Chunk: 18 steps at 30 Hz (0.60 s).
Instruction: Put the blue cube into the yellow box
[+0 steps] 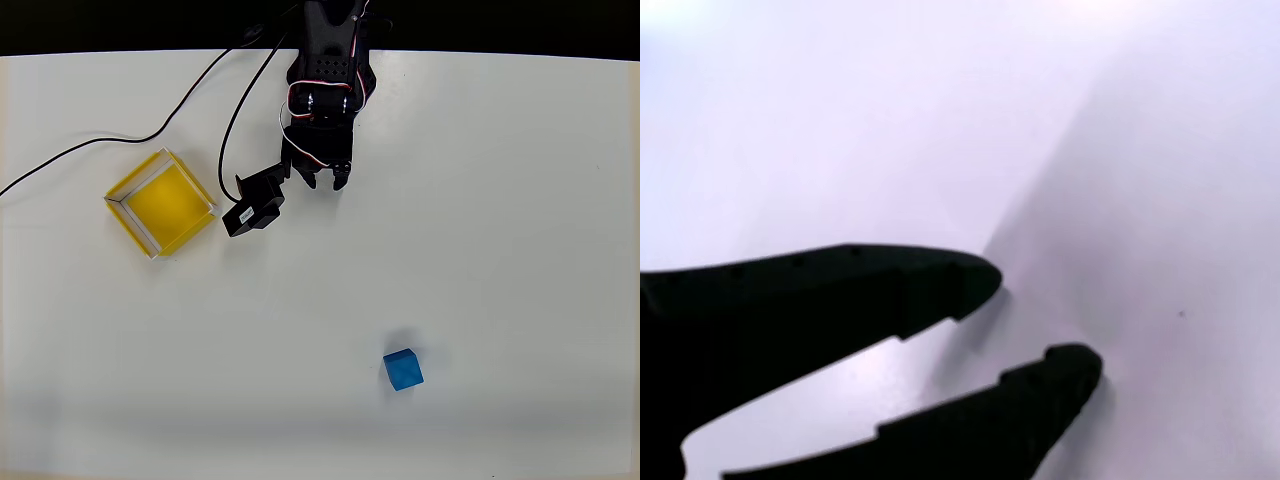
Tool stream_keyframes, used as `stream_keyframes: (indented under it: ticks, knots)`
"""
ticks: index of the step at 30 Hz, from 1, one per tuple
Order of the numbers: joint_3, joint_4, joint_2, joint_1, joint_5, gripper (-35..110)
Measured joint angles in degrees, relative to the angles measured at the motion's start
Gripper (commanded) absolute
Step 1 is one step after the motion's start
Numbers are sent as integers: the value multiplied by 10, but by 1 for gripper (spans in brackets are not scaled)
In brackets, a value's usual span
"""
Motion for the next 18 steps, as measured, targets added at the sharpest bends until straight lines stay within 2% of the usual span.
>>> stream_keyframes:
  ticks: [14, 18]
  knots:
    - [-4, -5, -4, -4, -19, 12]
    - [-44, -58, -103, -6, -11, 18]
